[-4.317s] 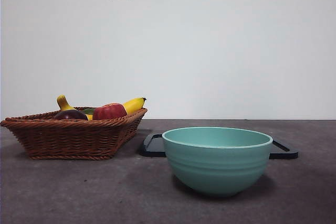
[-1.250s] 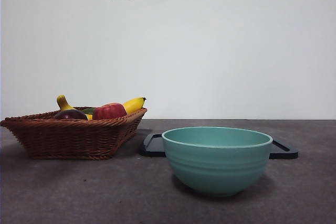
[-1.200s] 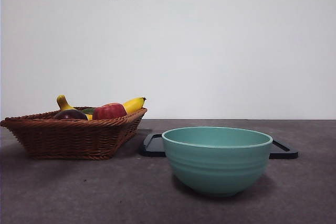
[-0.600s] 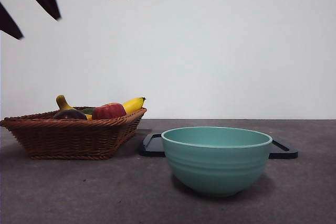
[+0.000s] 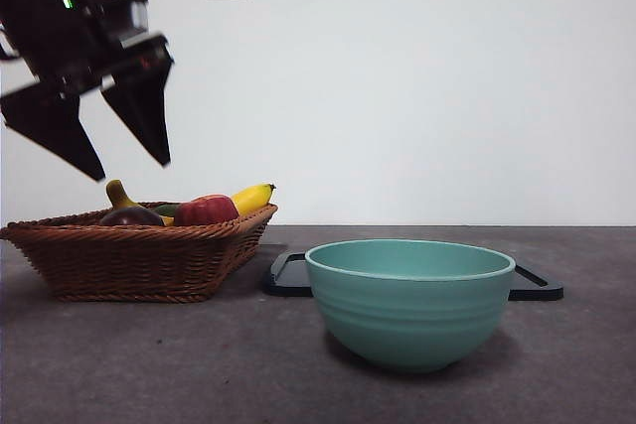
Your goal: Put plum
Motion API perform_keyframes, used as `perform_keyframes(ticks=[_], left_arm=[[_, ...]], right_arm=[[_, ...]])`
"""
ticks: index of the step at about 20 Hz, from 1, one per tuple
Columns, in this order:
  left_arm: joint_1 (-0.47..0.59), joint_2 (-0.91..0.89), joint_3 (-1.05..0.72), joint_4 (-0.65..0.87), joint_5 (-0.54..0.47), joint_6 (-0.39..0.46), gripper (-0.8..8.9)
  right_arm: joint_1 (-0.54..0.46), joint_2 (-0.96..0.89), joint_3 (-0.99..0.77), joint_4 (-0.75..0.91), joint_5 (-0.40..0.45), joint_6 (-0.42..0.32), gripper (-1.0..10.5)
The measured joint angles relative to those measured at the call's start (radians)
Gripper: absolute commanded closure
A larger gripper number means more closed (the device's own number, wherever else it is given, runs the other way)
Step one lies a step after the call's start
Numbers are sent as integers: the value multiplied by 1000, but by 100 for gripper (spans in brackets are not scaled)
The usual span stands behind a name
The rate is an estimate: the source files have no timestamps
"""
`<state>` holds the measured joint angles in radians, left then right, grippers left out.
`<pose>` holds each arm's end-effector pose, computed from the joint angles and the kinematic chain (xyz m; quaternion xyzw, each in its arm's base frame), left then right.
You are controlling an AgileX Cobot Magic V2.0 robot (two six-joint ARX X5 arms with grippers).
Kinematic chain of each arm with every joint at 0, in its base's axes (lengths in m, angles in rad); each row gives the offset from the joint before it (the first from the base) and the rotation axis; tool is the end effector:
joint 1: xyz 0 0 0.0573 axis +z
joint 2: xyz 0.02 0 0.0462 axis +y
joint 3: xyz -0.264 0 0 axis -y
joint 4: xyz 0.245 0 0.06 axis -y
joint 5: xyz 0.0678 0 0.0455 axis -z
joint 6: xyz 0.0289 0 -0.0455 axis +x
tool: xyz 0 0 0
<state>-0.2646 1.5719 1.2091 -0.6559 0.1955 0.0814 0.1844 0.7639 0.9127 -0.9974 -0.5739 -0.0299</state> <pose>0.3084 -0.0894 0.2548 0.0514 0.4788 -0.2187 0.8487 0.1186 0.0381 0.3127 0.0670 0.3988 0.3433 0.8477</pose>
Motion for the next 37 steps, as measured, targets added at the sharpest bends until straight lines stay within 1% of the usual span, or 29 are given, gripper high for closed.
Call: perform_keyframes(ticks=[3, 6, 12, 13, 15, 17, 24, 27, 30, 33, 35, 37], left_arm=[[-1, 66, 0, 18, -38, 13, 385], [-2, 113, 0, 53, -40, 19, 385], [-2, 178, 0, 71, -40, 26, 387], [-2, 178, 0, 72, -40, 26, 398], [-2, 179, 0, 74, -40, 26, 484], [-2, 182, 0, 74, -40, 26, 538], [-2, 181, 2, 68, -40, 26, 542], [-9, 124, 2, 47, -39, 26, 541], [-49, -1, 3, 16, -39, 26, 539], [-119, -105, 5, -37, -34, 26, 538], [-192, -165, 5, -66, -5, 26, 538], [-280, -198, 6, -63, 13, 22, 538]], right_arm=[[0, 0, 0, 0, 0, 0, 559], [0, 0, 0, 0, 0, 0, 559], [0, 0, 0, 0, 0, 1, 559], [0, 0, 0, 0, 0, 1, 559], [0, 0, 0, 0, 0, 1, 559], [0, 0, 0, 0, 0, 0, 559], [0, 0, 0, 0, 0, 1, 559], [0, 0, 0, 0, 0, 1, 559], [0, 0, 0, 0, 0, 1, 559], [0, 0, 0, 0, 0, 1, 559], [0, 0, 0, 0, 0, 1, 559], [0, 0, 0, 0, 0, 1, 559]])
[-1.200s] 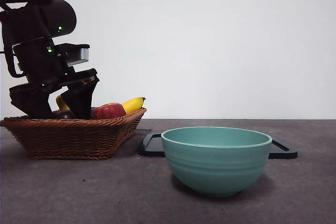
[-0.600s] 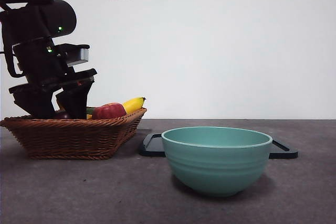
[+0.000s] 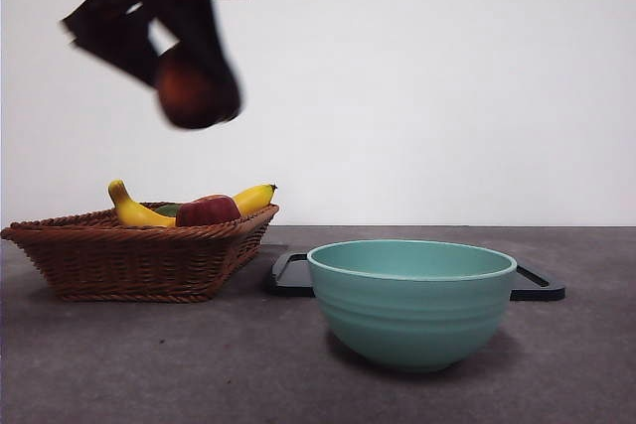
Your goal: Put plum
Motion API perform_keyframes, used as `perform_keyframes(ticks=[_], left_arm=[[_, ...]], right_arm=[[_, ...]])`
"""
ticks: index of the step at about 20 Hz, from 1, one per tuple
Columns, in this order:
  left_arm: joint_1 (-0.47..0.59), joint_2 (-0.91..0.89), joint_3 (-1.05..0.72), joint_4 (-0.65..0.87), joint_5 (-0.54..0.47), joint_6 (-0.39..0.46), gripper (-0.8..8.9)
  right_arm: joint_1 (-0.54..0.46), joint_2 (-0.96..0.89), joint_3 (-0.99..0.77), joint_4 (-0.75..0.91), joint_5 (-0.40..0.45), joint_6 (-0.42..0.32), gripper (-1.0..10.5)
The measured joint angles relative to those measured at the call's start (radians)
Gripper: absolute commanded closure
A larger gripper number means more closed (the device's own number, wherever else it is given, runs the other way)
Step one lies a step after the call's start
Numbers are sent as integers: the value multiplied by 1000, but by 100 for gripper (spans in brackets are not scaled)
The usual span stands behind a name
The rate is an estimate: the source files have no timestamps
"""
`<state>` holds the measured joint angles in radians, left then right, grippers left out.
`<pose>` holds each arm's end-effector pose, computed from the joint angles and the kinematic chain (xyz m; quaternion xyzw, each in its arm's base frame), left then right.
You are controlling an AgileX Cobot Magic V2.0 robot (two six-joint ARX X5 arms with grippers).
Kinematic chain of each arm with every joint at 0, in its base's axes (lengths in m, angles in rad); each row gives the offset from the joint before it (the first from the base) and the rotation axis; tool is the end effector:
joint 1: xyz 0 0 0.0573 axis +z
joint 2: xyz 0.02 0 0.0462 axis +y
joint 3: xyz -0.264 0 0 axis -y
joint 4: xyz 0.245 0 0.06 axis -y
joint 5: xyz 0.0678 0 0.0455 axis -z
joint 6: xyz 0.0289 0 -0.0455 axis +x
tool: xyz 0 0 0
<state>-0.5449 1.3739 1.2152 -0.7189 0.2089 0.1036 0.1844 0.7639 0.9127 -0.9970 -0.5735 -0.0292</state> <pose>0.2373 -0.1509 0.3090 0.1145 0.4011 -0.3544 0.8369 0.1187 0.0381 0.3127 0.0672 0.3988 0.3430 0.8478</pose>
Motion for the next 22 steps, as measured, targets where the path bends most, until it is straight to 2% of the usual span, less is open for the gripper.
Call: perform_keyframes(ticks=[5, 8, 14, 22], left_arm=[[-191, 24, 1, 76, 0, -11, 538], [-263, 85, 2, 133, 0, -12, 538], [-337, 247, 2, 195, -3, -13, 538], [-374, 398, 2, 251, -54, -11, 538]], right_arm=[[0, 0, 0, 0, 0, 0, 559], [0, 0, 0, 0, 0, 0, 559], [0, 0, 0, 0, 3, 0, 559], [0, 0, 0, 0, 5, 0, 559]])
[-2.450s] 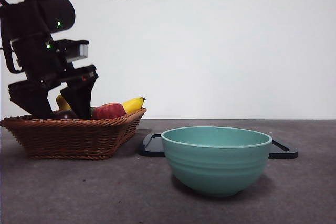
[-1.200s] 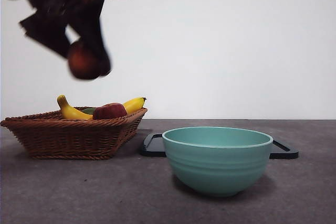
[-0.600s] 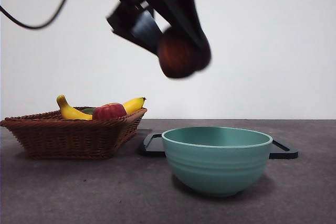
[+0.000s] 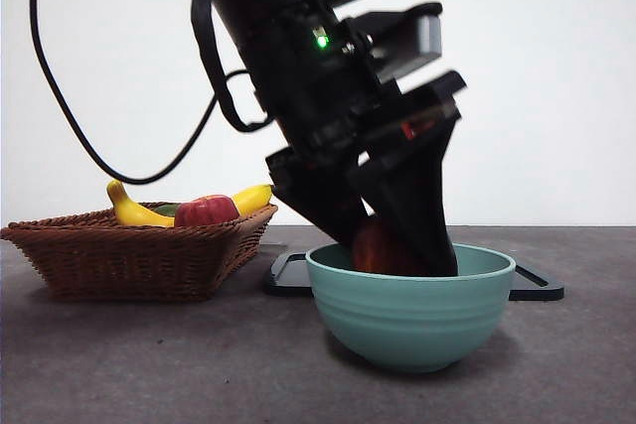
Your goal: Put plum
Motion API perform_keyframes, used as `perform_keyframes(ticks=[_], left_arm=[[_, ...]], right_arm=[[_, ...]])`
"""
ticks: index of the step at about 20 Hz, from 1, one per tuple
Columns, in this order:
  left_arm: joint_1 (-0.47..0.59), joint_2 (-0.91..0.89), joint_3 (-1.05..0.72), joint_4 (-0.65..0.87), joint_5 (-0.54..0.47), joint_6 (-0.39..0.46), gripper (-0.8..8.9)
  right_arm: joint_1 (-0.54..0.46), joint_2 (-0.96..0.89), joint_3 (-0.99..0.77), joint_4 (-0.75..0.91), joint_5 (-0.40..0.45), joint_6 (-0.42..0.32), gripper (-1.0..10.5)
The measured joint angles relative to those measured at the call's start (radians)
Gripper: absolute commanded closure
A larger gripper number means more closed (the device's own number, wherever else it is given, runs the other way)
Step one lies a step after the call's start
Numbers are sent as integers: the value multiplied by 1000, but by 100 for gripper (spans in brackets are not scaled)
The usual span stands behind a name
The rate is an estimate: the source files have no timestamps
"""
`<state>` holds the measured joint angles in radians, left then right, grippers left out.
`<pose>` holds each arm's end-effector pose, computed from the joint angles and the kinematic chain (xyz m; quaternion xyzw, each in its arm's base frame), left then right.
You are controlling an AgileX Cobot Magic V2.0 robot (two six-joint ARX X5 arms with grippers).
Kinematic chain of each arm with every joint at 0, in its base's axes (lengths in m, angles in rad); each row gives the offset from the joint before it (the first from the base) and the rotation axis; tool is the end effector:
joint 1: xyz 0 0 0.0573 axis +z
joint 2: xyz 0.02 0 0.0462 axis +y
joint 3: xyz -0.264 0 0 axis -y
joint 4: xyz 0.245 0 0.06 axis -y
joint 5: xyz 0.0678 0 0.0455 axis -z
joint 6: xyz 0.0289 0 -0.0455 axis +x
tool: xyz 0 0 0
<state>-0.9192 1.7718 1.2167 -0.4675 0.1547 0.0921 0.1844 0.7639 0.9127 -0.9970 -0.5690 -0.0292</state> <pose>0.2165 -0.2911 0.2018 0.2168 0.4330 -0.4665 0.7402 0.1187 0.0380 0.3127 0.0663 0.3990 0.3411 0.8486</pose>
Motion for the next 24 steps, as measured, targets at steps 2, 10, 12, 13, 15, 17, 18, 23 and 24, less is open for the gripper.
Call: perform_keyframes(ticks=[2, 10, 12, 13, 15, 17, 18, 23, 24], left_arm=[[-2, 16, 0, 11, -2, 0, 538], [-6, 53, 2, 16, -4, 26, 489], [-10, 54, 2, 16, -5, 26, 434], [-14, 55, 2, 16, -6, 27, 434], [-20, 55, 3, 15, -6, 27, 434], [-21, 55, 11, 7, -6, 26, 434], [-21, 55, 19, 5, -7, 26, 434], [-21, 24, 45, -17, -7, 25, 434], [-21, 4, 55, -32, -7, 24, 435]], right_arm=[[0, 0, 0, 0, 0, 0, 559], [0, 0, 0, 0, 0, 0, 559], [0, 0, 0, 0, 0, 0, 559], [0, 0, 0, 0, 0, 0, 559], [0, 0, 0, 0, 0, 0, 559], [0, 0, 0, 0, 0, 0, 559], [0, 0, 0, 0, 0, 0, 559], [0, 0, 0, 0, 0, 0, 559], [0, 0, 0, -1, 0, 0, 559]])
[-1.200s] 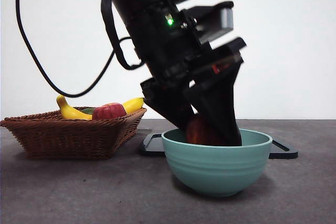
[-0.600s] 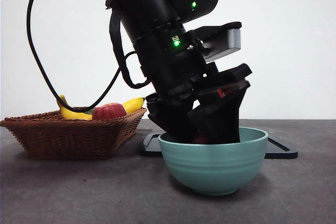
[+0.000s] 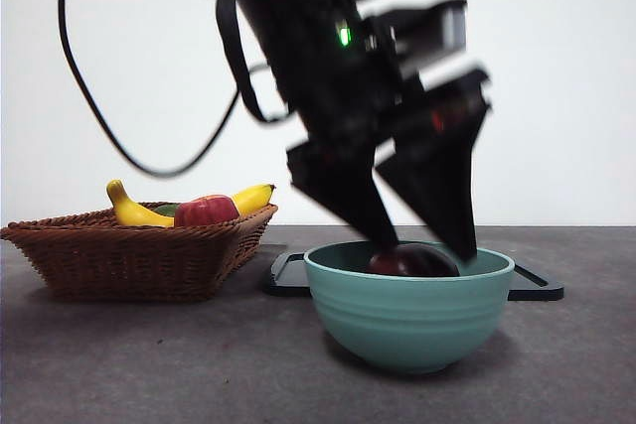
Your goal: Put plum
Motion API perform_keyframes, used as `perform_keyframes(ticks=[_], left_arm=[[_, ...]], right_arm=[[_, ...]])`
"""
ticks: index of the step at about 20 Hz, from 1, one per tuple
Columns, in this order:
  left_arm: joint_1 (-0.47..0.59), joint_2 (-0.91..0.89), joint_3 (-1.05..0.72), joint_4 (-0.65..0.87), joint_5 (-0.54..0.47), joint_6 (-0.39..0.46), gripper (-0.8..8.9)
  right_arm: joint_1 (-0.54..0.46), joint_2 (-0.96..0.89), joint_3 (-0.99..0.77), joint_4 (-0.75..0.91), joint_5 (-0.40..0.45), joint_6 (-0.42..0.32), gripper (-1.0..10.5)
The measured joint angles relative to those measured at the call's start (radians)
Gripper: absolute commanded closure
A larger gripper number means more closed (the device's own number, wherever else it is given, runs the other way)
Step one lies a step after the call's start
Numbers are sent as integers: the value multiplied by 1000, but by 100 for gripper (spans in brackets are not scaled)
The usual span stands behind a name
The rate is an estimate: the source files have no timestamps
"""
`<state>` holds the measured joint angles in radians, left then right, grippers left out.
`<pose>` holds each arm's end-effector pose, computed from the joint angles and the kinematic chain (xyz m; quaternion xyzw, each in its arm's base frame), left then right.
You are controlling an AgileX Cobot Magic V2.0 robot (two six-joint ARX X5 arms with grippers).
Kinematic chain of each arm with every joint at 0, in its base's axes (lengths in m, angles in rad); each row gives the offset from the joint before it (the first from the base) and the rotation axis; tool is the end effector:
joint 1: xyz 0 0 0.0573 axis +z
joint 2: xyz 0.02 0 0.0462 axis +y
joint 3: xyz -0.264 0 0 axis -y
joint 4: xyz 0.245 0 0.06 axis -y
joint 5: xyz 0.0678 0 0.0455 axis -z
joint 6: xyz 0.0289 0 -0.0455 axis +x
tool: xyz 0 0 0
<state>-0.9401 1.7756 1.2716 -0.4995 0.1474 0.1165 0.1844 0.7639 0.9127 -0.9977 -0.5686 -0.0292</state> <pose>0.2142 -0.3005 0.2149 0.2290 0.4165 -0.4786 0.7382 0.1187 0.0380 0.3126 0.0662 0.3993 0.3409 0.8485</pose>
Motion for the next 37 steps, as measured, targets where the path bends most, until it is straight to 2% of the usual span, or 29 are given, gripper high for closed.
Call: perform_keyframes(ticks=[5, 11, 15, 18, 20, 23, 27, 31, 37], left_arm=[[39, -162, 19, -15, 1, -32, 435], [184, -409, 19, -100, 5, -63, 436], [307, -535, 12, -175, 95, -86, 436], [362, -642, -88, -169, 143, -102, 438], [375, -695, -187, -163, 168, -108, 438], [377, -760, -335, -164, 257, -115, 439], [377, -791, -449, -169, 363, -126, 439], [376, -791, -460, -163, 426, -131, 440], [376, -791, -460, -163, 428, -134, 440]], right_arm=[[0, 0, 0, 0, 0, 0, 559], [0, 0, 0, 0, 0, 0, 559], [0, 0, 0, 0, 0, 0, 559], [0, 0, 0, 0, 0, 0, 559], [0, 0, 0, 0, 0, 0, 559], [0, 0, 0, 0, 0, 0, 559], [0, 0, 0, 0, 0, 0, 559], [0, 0, 0, 0, 0, 0, 559], [0, 12, 0, -1, 0, 8, 561]])
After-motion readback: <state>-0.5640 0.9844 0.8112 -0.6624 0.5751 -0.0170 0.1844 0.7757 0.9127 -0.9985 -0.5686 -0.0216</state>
